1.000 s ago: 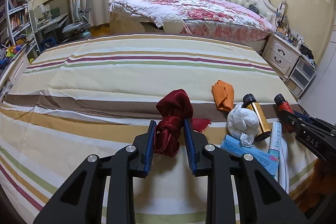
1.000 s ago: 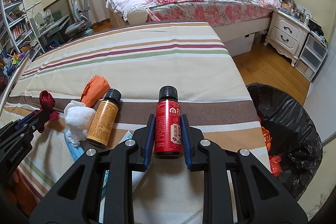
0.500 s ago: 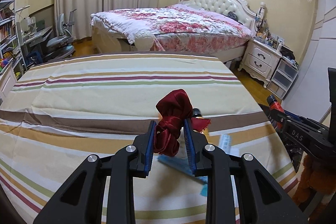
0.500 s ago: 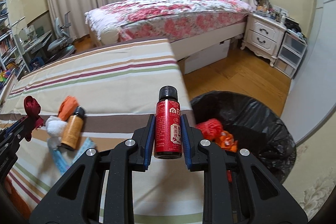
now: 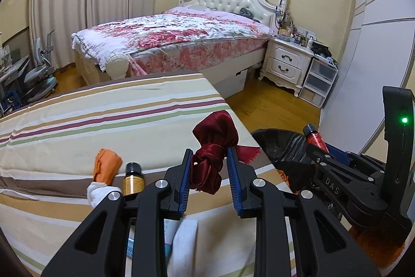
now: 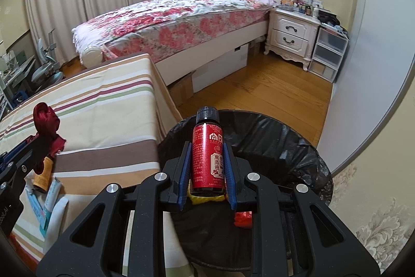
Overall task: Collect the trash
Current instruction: 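Lower the red bottle into the bin and open the right tool while the left tool carries the cloth over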
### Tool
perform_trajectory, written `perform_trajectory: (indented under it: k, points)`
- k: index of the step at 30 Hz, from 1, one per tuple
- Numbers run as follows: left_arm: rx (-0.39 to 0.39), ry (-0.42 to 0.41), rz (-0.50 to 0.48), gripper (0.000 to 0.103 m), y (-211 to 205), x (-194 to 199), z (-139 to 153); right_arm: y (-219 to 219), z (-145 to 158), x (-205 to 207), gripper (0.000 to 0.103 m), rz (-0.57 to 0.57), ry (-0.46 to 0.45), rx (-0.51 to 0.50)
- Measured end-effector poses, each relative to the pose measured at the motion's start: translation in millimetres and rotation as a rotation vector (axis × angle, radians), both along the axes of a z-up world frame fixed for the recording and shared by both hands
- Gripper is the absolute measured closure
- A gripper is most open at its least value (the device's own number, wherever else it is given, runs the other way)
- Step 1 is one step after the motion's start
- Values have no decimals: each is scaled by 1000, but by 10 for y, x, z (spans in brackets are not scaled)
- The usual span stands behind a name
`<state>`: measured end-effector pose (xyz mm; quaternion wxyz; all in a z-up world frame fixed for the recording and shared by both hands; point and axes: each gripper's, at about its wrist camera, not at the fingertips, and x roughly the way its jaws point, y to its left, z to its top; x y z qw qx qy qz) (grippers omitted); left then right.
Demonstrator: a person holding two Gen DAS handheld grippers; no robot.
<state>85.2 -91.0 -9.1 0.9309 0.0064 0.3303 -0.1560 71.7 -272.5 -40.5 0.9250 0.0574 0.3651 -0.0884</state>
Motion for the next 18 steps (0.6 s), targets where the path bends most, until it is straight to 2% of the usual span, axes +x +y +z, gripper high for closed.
perform_trajectory:
  k: [5,18]
  points:
    - [32,-15,-38,76,-206,60,-23,-127,-42,-14,80,-29,1,10]
    - [73,20,-113,76,-588,254,-186,-320,-103,22,80,-84,5,20]
